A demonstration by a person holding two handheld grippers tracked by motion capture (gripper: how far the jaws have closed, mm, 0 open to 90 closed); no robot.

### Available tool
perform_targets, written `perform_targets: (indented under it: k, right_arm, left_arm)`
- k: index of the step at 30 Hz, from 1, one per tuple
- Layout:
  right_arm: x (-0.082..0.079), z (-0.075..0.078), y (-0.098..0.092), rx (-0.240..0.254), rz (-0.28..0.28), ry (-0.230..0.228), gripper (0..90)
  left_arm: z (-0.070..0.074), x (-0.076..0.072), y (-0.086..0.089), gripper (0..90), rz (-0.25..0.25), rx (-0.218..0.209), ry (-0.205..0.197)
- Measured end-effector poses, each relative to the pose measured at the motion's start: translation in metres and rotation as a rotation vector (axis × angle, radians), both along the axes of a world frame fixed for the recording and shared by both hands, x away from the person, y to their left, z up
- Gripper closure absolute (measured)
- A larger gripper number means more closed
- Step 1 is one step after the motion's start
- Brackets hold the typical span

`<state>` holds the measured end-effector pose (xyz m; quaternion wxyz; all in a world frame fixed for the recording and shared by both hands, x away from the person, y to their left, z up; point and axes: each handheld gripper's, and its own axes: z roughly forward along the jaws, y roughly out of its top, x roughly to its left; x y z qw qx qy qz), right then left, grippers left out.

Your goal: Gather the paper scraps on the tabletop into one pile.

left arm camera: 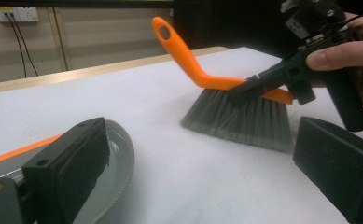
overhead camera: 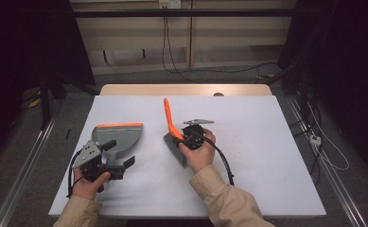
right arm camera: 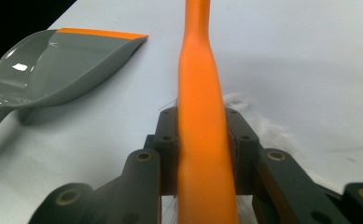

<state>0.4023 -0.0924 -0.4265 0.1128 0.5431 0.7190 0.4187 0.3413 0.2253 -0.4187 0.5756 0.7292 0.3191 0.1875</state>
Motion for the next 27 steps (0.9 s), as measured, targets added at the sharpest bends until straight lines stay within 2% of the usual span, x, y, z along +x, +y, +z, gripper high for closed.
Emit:
perform_targets:
  k: [6, 9, 12, 16, 19, 22, 27]
  right_arm:
    - [-0.007, 0.01, -0.015, 0.002, -0.002, -0.013, 71.1]
    - [-0.009, 0.02, -0.018, 0.025, 0.009, -0.035, 71.1]
    - [-0.01, 0.032, -0.022, 0.057, 0.063, -0.078, 71.1]
    - [-0.015, 0.041, -0.024, 0.023, 0.127, -0.108, 71.1]
    - [-0.02, 0.038, -0.028, 0.002, 0.174, -0.115, 71.1]
    - [-0.024, 0.028, -0.034, 0.046, 0.235, -0.085, 71.1]
    - [-0.034, 0.008, -0.039, 0.049, 0.348, -0.063, 71.1]
  left_arm:
    - [0.0, 0.001, -0.003, 3.4, -0.005, 0.008, 0.0]
    - [0.0, 0.001, -0.004, 3.4, -0.006, 0.01, 0.002]
    - [0.0, 0.001, -0.003, 3.4, -0.007, 0.012, 0.001]
    - [0.0, 0.0, -0.002, 3.4, -0.005, 0.008, 0.002]
    - [0.0, 0.0, -0.002, 3.4, -0.003, 0.003, 0.001]
    - [0.0, 0.0, -0.002, 3.4, -0.004, 0.008, 0.004]
    - [-0.001, 0.0, -0.003, 3.5, -0.001, 0.009, 0.005]
